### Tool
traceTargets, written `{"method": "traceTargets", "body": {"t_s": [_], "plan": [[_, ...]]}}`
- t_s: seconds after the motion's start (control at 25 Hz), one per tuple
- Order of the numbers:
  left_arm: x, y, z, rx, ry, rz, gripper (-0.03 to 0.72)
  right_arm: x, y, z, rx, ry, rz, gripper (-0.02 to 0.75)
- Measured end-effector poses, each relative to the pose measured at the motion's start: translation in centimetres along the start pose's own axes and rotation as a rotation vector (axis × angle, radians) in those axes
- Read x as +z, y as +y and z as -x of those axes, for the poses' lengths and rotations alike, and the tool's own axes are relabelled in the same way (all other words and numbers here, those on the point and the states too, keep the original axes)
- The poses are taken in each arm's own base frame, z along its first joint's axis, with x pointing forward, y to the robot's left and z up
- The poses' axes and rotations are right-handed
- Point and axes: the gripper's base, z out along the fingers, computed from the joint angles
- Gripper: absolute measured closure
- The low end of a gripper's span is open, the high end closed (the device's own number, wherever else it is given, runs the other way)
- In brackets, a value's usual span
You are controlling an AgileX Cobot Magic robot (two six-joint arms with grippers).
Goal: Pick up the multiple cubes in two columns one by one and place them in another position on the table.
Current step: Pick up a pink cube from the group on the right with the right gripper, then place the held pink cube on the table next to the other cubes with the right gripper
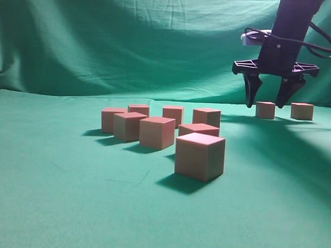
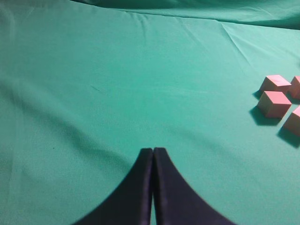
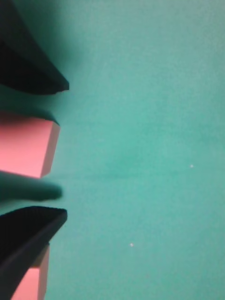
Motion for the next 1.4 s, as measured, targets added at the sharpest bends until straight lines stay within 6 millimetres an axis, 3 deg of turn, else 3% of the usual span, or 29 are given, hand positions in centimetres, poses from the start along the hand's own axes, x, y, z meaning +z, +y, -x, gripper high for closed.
{"method": "traceTargets", "body": {"t_s": [0.08,0.32,0.52,0.68,0.92,1.04,1.16,1.4], "plan": [[0.0,0.0,0.0,0.0,0.0,0.0,0.688,0.3,0.0,-0.1,0.0,0.007,0.0,0.237],[0.0,0.0,0.0,0.0,0.0,0.0,0.688,0.7,0.0,-0.3,0.003,0.016,0.001,0.48],[0.0,0.0,0.0,0.0,0.0,0.0,0.688,0.0,0.1,-0.2,0.009,0.019,0.008,0.472],[0.0,0.0,0.0,0.0,0.0,0.0,0.688,-4.9,0.6,1.1,0.005,-0.039,0.02,0.472],[0.0,0.0,0.0,0.0,0.0,0.0,0.688,-17.0,3.9,1.8,-0.122,-0.187,0.07,0.472],[0.0,0.0,0.0,0.0,0.0,0.0,0.688,-20.9,5.8,0.0,-0.169,-0.215,0.11,0.472],[0.0,0.0,0.0,0.0,0.0,0.0,0.688,-22.6,7.6,-3.4,-0.221,-0.207,0.149,0.472],[0.0,0.0,0.0,0.0,0.0,0.0,0.688,-22.4,11.6,-12.5,-0.392,-0.127,0.243,0.472]]}}
